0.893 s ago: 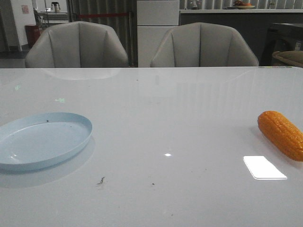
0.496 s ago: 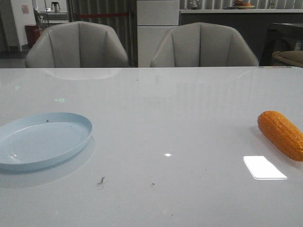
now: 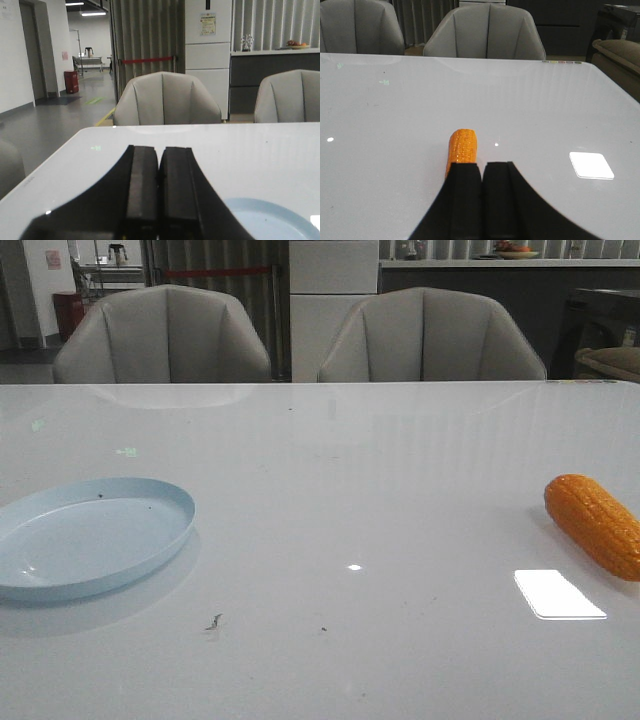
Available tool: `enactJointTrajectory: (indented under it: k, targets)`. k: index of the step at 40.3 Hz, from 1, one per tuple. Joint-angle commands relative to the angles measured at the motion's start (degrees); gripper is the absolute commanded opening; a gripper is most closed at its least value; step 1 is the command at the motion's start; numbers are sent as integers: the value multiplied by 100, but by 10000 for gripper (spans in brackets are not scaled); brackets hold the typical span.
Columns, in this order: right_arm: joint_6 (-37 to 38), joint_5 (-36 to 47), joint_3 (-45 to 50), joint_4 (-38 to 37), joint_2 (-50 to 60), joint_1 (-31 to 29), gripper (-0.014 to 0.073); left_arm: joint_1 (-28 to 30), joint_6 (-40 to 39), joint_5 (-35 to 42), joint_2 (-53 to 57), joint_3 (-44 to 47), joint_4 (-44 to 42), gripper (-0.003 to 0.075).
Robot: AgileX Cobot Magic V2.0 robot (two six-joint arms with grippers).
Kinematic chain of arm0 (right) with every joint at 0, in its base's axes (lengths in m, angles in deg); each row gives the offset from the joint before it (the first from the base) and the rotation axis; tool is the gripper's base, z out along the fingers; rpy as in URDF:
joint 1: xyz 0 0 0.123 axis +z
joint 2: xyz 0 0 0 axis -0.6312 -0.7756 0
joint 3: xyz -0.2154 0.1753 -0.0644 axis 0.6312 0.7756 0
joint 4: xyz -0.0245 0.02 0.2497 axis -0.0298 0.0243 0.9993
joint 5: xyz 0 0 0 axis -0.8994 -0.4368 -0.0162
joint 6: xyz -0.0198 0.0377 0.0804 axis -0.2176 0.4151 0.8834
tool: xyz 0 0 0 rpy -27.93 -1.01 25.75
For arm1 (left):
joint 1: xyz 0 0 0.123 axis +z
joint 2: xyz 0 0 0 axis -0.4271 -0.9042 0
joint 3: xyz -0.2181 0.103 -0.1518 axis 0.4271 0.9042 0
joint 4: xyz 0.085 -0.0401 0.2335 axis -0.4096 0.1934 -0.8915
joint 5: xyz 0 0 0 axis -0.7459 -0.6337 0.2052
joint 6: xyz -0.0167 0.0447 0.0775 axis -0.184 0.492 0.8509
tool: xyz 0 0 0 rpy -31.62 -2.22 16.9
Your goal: Place corn on plate with both arms
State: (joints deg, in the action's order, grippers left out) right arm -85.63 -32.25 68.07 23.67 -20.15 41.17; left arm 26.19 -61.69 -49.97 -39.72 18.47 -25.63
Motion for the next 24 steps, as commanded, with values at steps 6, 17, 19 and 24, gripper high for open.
enactJointTrajectory:
  k: [6, 17, 19, 24]
  targets:
    - [0, 1732, -163, 79, 85, -25, 66, 4, -41, 1214, -24, -446, 62, 90]
    - [76, 887, -2533, 212, -351, -25, 66, 4, -41, 742, -398, -2426, -814, 90]
    - [76, 730, -3046, 212, -794, -25, 66, 4, -41, 719, -759, -2886, -887, 90]
    - [76, 401, -4158, 212, -2284, -25, 66, 4, -41, 713, -2072, -3892, -887, 90]
